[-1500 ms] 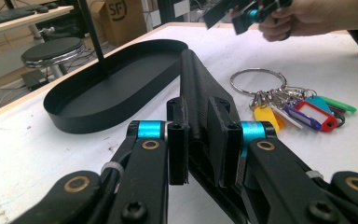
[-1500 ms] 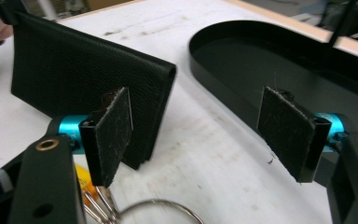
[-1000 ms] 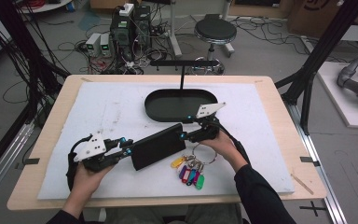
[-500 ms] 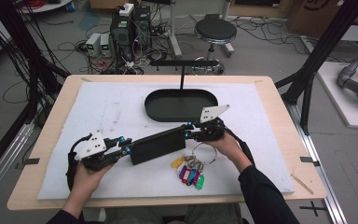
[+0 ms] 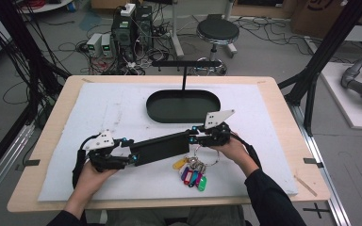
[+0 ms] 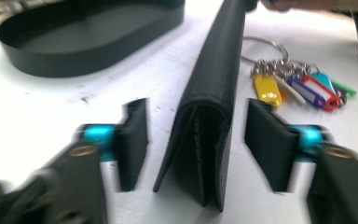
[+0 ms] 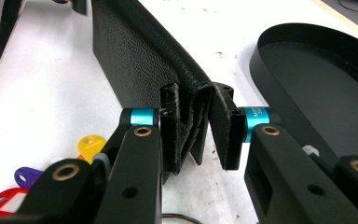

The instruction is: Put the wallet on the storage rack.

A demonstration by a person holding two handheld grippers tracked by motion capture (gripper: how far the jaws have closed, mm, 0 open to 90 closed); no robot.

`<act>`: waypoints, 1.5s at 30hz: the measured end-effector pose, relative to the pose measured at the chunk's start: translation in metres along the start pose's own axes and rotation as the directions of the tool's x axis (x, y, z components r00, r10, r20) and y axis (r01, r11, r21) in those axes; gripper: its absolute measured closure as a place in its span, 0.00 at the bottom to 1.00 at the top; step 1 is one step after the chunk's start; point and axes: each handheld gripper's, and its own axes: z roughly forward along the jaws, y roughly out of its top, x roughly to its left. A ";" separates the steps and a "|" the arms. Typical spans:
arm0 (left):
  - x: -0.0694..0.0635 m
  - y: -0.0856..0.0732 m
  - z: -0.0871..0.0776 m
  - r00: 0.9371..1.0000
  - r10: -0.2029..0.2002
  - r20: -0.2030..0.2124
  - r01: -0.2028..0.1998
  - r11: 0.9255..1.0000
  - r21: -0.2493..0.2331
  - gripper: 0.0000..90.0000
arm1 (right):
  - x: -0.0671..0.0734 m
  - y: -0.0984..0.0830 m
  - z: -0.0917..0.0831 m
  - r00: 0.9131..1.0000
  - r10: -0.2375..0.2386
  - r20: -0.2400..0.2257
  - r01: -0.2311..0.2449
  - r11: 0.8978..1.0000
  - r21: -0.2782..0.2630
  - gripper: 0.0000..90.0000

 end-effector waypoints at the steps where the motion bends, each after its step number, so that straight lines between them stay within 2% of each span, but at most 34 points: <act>1: -0.001 0.000 0.001 1.000 0.024 -0.001 -0.024 1.000 -0.004 0.69 | 0.000 0.000 0.000 1.000 0.000 0.001 0.000 1.000 0.001 0.83; 2: -0.001 0.000 0.001 0.999 0.032 0.002 -0.032 0.999 -0.008 0.74 | 0.001 0.000 0.000 1.000 -0.001 0.007 0.001 1.000 0.004 0.83; 5: 0.001 0.000 0.000 0.999 0.028 0.029 -0.027 0.999 -0.025 0.81 | 0.001 -0.002 -0.002 1.000 0.000 0.009 0.000 1.000 0.006 0.80; 9: -0.001 0.005 0.000 0.998 0.052 0.040 -0.049 0.997 -0.065 0.83 | 0.003 -0.001 -0.006 1.000 -0.001 0.025 0.001 1.000 -0.005 0.71; 11: -0.002 0.009 0.000 0.997 0.054 0.048 -0.049 0.994 -0.094 0.83 | 0.003 -0.001 -0.011 1.000 0.006 0.031 -0.005 1.000 -0.028 0.64; 13: -0.002 0.010 0.001 0.997 0.055 0.048 -0.050 0.994 -0.102 0.83 | 0.001 0.000 -0.017 0.999 0.019 0.042 -0.017 0.998 -0.060 0.61; 17: -0.005 0.022 0.000 0.994 0.079 0.074 -0.068 0.986 -0.150 0.83 | 0.001 0.000 -0.032 0.997 0.059 0.047 -0.053 0.992 -0.119 0.51; 22: -0.009 0.034 0.000 0.991 0.097 0.097 -0.075 0.975 -0.210 0.83 | 0.000 -0.003 -0.048 0.993 0.106 0.054 -0.097 0.983 -0.154 0.44; 24: -0.010 0.039 0.000 0.990 0.096 0.105 -0.068 0.968 -0.243 0.83 | -0.001 -0.004 -0.053 0.991 0.131 0.035 -0.123 0.978 -0.170 0.44; 26: -0.011 0.041 0.001 0.989 0.091 0.119 -0.057 0.962 -0.268 0.83 | -0.002 -0.006 -0.056 0.989 0.140 0.037 -0.132 0.977 -0.169 0.43; 29: -0.012 0.042 0.002 0.987 0.097 0.131 -0.057 0.957 -0.284 0.83 | -0.003 -0.009 -0.056 0.986 0.168 0.009 -0.163 0.971 -0.174 0.41; 32: -0.015 0.044 0.004 0.983 0.093 0.156 -0.039 0.946 -0.321 0.83 | -0.002 -0.008 -0.054 0.984 0.179 -0.023 -0.180 0.967 -0.181 0.41; 34: -0.015 0.044 0.004 0.982 0.093 0.166 -0.033 0.943 -0.332 0.83 | 0.000 -0.007 -0.052 0.983 0.179 -0.041 -0.184 0.965 -0.186 0.41; 38: -0.017 0.045 0.005 0.981 0.099 0.165 -0.039 0.942 -0.333 0.83 | 0.004 -0.004 -0.047 0.987 0.150 -0.051 -0.158 0.967 -0.201 0.49; 40: -0.018 0.045 0.006 0.981 0.106 0.162 -0.048 0.944 -0.327 0.83 | 0.006 -0.002 -0.046 0.987 0.143 -0.065 -0.154 0.966 -0.206 0.58; 42: -0.018 0.044 0.006 0.981 0.106 0.162 -0.048 0.944 -0.325 0.83 | 0.008 -0.001 -0.045 0.991 0.122 -0.063 -0.132 0.970 -0.202 0.63; 45: -0.016 0.043 0.005 0.983 0.098 0.154 -0.043 0.944 -0.327 0.83 | 0.008 -0.001 -0.046 0.989 0.122 -0.086 -0.137 0.971 -0.196 0.72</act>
